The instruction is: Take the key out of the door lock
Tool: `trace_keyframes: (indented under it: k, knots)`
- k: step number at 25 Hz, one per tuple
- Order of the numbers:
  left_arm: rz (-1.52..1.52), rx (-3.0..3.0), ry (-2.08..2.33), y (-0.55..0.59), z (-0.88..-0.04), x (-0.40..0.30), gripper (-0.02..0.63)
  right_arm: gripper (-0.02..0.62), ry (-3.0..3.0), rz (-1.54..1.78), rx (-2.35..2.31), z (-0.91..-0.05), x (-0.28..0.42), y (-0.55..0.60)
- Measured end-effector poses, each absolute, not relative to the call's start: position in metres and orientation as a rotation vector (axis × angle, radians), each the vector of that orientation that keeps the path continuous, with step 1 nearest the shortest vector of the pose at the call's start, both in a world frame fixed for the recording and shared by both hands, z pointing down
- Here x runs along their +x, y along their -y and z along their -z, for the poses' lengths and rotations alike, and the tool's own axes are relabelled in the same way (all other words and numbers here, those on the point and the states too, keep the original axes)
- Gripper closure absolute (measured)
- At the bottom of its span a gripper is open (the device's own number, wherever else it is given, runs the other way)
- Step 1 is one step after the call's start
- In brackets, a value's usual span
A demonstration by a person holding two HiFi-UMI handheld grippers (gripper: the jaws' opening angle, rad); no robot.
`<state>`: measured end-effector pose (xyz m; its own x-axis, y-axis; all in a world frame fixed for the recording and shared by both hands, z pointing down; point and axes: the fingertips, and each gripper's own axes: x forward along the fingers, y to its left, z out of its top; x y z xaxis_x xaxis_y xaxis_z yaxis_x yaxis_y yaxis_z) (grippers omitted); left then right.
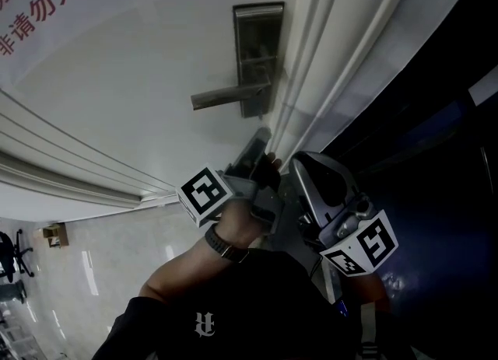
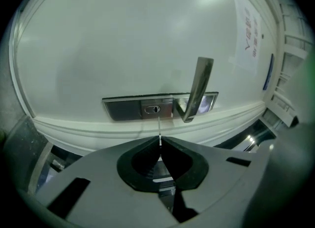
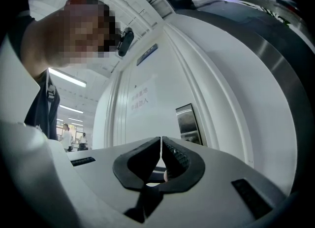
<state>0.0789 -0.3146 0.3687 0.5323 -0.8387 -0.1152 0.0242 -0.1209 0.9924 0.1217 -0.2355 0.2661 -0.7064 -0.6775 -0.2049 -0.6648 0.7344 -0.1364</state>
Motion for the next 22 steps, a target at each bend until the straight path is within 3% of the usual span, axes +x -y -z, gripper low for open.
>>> trace_keyframes:
  k: [16,22]
  knots:
    - [0.729,1.755,0.663,0.243,-0.349,0.065,0.601,0.575,-2.738,0.051,-1.073,-0.265,0.101,0.239]
    - [0.740,2.121,0.777,0.229,-0.311,0.053,0.601,0.575,-2.738,0.022,-1.097,-0.263,0.094,0.238]
